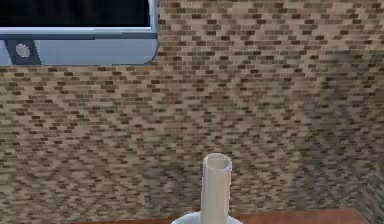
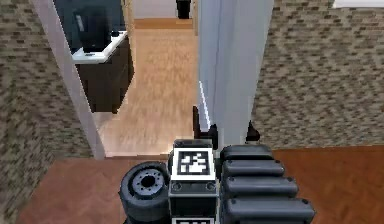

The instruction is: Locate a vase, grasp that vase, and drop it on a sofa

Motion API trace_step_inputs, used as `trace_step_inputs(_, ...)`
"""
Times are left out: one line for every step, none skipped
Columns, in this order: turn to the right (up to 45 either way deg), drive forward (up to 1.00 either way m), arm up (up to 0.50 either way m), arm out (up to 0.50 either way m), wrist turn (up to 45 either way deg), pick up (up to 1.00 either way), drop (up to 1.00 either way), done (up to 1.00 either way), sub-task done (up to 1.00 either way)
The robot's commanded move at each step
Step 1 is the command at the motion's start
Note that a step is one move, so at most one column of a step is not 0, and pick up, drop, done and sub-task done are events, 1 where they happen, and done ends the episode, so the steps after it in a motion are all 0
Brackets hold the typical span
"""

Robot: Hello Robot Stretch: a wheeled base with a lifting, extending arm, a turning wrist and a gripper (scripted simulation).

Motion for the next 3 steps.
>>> trace_step_inputs(45.0, 0.0, 0.0, 0.0, 0.0, 0.0, 0.0, 0.0, 0.0)
trace_step_inputs(9.0, 0.0, 0.0, 0.0, 0.0, 0.0, 0.0, 0.0, 0.0)
trace_step_inputs(0.0, 0.4, 0.0, 0.0, 0.0, 0.0, 0.0, 0.0, 0.0)
